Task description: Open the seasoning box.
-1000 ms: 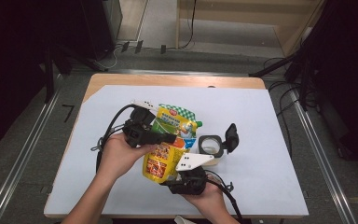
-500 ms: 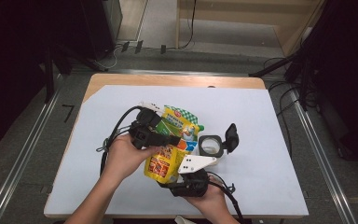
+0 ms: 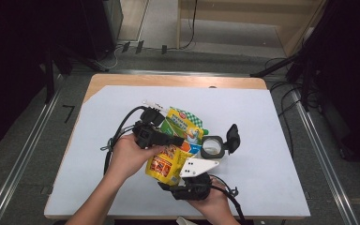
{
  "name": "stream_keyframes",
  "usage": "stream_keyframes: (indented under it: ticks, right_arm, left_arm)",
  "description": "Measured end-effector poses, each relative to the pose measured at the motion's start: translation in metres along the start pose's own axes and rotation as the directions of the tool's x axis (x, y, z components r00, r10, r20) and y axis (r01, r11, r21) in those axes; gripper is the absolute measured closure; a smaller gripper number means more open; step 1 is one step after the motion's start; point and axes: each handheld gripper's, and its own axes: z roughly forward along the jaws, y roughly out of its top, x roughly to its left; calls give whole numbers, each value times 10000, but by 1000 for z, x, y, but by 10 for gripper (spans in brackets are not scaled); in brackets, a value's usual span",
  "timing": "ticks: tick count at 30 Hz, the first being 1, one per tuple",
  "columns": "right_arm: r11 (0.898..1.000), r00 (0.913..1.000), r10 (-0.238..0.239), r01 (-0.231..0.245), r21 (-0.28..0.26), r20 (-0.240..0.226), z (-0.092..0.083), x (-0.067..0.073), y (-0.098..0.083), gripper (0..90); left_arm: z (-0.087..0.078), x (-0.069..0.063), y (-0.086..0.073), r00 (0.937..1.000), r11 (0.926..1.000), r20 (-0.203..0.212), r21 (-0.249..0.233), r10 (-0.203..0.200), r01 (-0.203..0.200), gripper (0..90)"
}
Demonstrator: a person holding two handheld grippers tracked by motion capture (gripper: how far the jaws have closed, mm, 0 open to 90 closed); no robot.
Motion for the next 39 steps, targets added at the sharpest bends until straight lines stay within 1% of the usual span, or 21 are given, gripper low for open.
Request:
stream_keyframes:
  ticks: [2, 3, 10, 13, 14, 19, 21, 25, 27, 29, 33, 37, 39]
  right_arm:
    - [10000, 10000, 37, -37, 12, -29, 0, 1, -1, 560]
    - [10000, 10000, 32, -32, 5, -27, 0, 1, -1, 558]
    - [10000, 10000, -3, 4, 15, -40, 2, 3, -1, 547]
    - [10000, 10000, -25, 25, 44, 43, 2, 5, 0, 549]
    - [10000, 10000, 9, -10, 75, 47, 2, 5, 0, 550]
    - [9998, 9998, 174, -175, 131, 40, 2, 6, 0, 562]
    - [9996, 9997, 260, -260, 123, 22, 1, 6, 0, 564]
    - [9995, 9995, 304, -305, 105, 12, 1, 6, 1, 562]
    - [9994, 9995, 327, -327, 117, -17, 1, 5, 1, 561]
    - [9992, 9993, 364, -363, 141, -71, 2, 5, 1, 552]
    - [9986, 9987, 500, -499, 172, -68, 3, 4, 1, 556]
    - [9981, 9984, 551, -555, 278, 146, 4, 4, 1, 547]
    - [9973, 9975, 679, -684, 278, 200, 4, 4, 1, 550]
  left_arm:
    - [2, 1, 1, 10000, 9999, 40, 53, -87, 86, 771]
    - [3, 2, 1, 9999, 9999, -5, 80, -127, 127, 772]
    - [6, 4, 2, 9997, 9997, 64, 123, -230, 229, 775]
    - [9, 4, 3, 9997, 9995, 58, 193, -251, 250, 774]
    - [10, 4, 3, 9996, 9994, 39, 202, -297, 296, 773]
    - [14, 4, 4, 9997, 9992, 14, 316, -261, 260, 772]
    - [14, 4, 5, 9995, 9990, -5, 319, -325, 325, 770]
    - [16, 2, 6, 9995, 9988, -74, 374, -319, 321, 770]
    - [17, 1, 6, 9992, 9985, -106, 368, -390, 394, 770]
    - [17, 0, 7, 9991, 9984, -116, 397, -396, 401, 768]
    - [19, -3, 8, 9994, 9986, -261, 462, -231, 243, 764]
    - [21, -5, 8, 9993, 9987, -264, 440, -248, 259, 759]
    - [22, -7, 8, 9994, 9986, -279, 478, -222, 236, 755]
